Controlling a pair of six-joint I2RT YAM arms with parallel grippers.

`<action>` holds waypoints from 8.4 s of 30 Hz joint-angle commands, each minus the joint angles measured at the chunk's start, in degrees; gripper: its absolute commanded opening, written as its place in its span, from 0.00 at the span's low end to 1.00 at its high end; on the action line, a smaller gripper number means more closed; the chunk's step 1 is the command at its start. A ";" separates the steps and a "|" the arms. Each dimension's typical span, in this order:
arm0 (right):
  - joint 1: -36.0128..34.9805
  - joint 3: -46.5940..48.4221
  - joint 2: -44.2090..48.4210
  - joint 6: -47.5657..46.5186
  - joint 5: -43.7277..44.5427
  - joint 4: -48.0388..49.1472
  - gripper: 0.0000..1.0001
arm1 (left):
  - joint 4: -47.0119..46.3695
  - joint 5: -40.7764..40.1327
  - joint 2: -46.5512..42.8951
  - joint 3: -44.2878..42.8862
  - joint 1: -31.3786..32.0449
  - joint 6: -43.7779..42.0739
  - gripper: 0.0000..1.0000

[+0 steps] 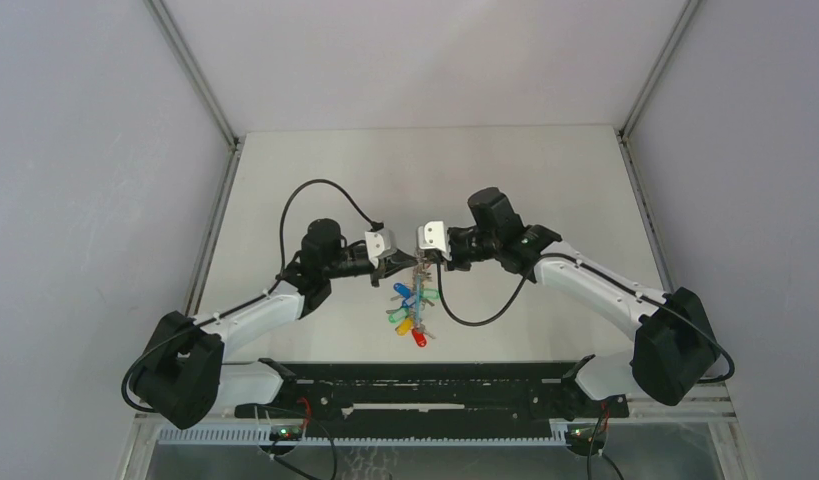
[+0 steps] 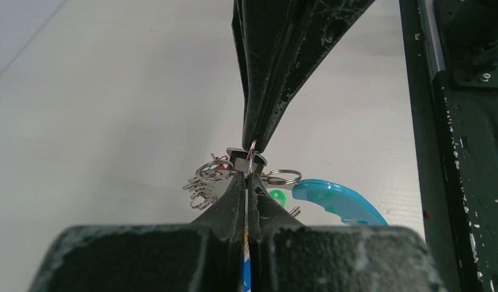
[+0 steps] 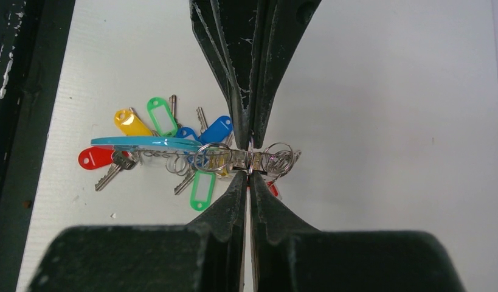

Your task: Put the keys on the keyring

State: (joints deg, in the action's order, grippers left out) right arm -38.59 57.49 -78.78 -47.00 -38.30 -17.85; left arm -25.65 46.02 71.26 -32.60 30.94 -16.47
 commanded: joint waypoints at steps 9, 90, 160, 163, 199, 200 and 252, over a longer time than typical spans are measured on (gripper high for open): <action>-2.62 0.86 1.76 -1.88 2.61 -0.79 0.00 | -11.14 -3.13 -0.66 -0.49 -1.33 6.74 0.00; 2.35 -4.68 6.16 2.01 -4.59 8.32 0.00 | -11.79 8.97 1.08 1.23 -2.81 -0.50 0.00; -2.69 -3.44 4.87 1.64 0.56 9.61 0.00 | -11.67 4.48 2.04 -1.42 -1.58 6.69 0.00; -2.97 -3.44 4.87 1.54 1.65 9.53 0.00 | -10.92 4.42 1.73 -1.55 -1.58 6.55 0.00; -3.89 2.53 -0.23 1.12 1.30 1.60 0.00 | 5.64 -1.08 -1.89 -4.96 1.64 -4.72 0.00; -3.67 3.24 -0.62 0.38 0.12 0.71 0.00 | 5.96 -1.25 -1.98 -5.09 1.74 -5.13 0.00; 4.19 -6.53 4.95 8.60 -6.61 14.44 0.24 | -3.64 -1.94 -2.03 -1.07 -0.01 -1.05 0.00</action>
State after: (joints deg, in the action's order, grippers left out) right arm -33.85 52.58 -76.29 -42.33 -44.91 -9.89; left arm -22.90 44.14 69.54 -34.44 31.31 -19.55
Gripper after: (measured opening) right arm 0.244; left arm 0.006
